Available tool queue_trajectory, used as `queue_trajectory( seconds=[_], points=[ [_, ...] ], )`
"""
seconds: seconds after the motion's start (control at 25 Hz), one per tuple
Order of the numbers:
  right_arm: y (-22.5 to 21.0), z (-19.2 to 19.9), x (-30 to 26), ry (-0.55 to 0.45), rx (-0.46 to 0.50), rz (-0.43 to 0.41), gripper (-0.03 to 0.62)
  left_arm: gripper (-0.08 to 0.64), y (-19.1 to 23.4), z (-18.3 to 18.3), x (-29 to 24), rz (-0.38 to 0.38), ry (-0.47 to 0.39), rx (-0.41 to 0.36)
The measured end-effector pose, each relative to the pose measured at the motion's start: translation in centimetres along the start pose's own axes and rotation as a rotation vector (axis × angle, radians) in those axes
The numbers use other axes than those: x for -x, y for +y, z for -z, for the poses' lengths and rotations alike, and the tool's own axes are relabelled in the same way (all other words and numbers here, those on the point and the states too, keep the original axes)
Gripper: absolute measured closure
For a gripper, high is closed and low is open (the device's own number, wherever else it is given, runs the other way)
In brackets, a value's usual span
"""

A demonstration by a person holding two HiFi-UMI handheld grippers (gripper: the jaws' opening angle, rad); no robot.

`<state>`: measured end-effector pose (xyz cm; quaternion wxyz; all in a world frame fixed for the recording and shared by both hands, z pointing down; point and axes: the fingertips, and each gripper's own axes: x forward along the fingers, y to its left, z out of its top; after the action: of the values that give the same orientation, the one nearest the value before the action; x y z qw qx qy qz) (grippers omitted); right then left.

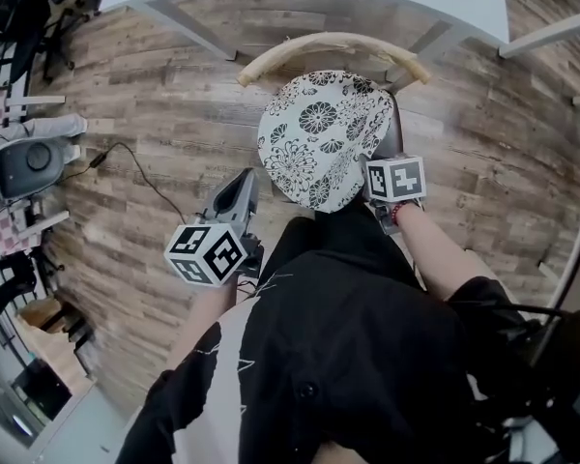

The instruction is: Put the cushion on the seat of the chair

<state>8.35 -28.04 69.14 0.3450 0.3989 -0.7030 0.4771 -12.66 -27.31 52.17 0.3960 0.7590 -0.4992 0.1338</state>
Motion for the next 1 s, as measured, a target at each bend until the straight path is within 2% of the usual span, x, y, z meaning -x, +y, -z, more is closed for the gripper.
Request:
queue_trajectory(
  seconds=[0.16, 0.44, 0.6, 0.72, 1.0],
  points=[
    [-0.9, 0.8, -0.7, 0.034, 0.037, 0.029, 0.563, 0.555, 0.0, 0.7, -0.6, -0.002, 0.011, 0.028],
    [-3.1, 2.8, -2.8, 0.103, 0.185, 0.149, 0.563, 0.555, 0.4, 0.8, -2.0, -0.01, 0.015, 0.044],
    [-3.0, 4.2, -3.3, 0.147, 0.233, 0.16, 0.563, 0.555, 0.6, 1.0, -2.0, -0.02, 0.021, 0.047],
    [-3.3, 4.4, -3.8, 0.135, 0.283, 0.164, 0.563, 0.555, 0.8, 1.7, -1.9, -0.028, 0.028, 0.058],
    [-5.4, 6.5, -4.0, 0.197, 0.259, 0.186, 0.563, 0.555, 1.0, 3.4, -2.1, -0.038, 0.057, 0.071]
  ],
)
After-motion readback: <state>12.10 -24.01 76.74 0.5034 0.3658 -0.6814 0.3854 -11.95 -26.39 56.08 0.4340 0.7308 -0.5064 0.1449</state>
